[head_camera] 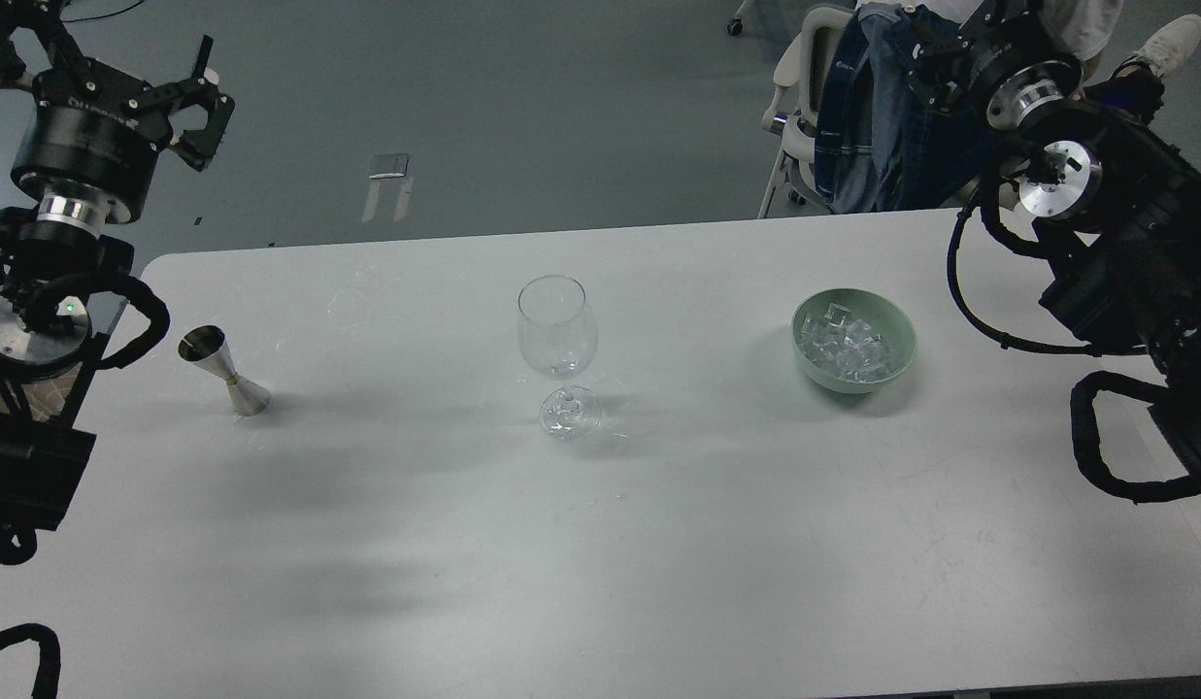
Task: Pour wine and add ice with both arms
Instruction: 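Lower the left gripper toward the metal jigger on the table, then close the left gripper around the metal jigger, then lift the jigger with the left gripper and carry it above the wine glass, then tilt the jigger with the left gripper to pour into the glass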
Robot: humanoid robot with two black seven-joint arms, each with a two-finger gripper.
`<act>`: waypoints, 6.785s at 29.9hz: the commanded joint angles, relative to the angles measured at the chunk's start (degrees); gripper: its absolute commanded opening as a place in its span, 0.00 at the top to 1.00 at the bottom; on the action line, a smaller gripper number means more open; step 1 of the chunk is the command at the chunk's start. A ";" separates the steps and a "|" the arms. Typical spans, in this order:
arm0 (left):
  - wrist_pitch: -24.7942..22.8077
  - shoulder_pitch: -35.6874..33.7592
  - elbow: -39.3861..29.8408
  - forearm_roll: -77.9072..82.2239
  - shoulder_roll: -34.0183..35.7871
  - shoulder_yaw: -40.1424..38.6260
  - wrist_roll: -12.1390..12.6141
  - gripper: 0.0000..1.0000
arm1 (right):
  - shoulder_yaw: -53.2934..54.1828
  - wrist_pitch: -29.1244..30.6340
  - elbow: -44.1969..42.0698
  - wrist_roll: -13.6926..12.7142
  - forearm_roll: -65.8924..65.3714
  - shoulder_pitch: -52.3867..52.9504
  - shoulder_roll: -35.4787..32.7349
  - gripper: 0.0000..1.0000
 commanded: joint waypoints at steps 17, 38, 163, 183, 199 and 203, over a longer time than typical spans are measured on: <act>5.53 34.73 -16.37 -3.69 -10.96 -16.16 8.75 0.02 | 0.00 -1.50 0.01 -0.01 -0.11 -0.16 -0.16 0.00; 3.60 24.20 5.33 -4.13 -17.73 -16.25 9.71 0.35 | -0.17 -3.08 0.01 -0.27 -0.37 -0.07 -0.69 0.00; 10.81 15.48 -15.40 -3.62 -22.91 4.84 13.76 0.85 | -4.65 -4.92 0.10 -0.01 -0.11 -3.24 -5.70 0.00; 11.51 14.60 -14.96 4.04 -24.76 5.10 14.55 0.85 | -4.57 -4.84 0.10 -0.01 -0.02 -3.41 -6.49 0.00; 12.65 11.00 -15.13 11.43 -23.54 5.11 16.39 0.85 | -4.57 -4.84 0.45 -0.01 -0.02 -3.59 -6.49 0.00; 12.65 10.12 -15.13 13.09 -22.75 5.19 16.66 0.85 | -4.57 -4.84 0.45 -0.01 -0.02 -3.59 -6.49 0.00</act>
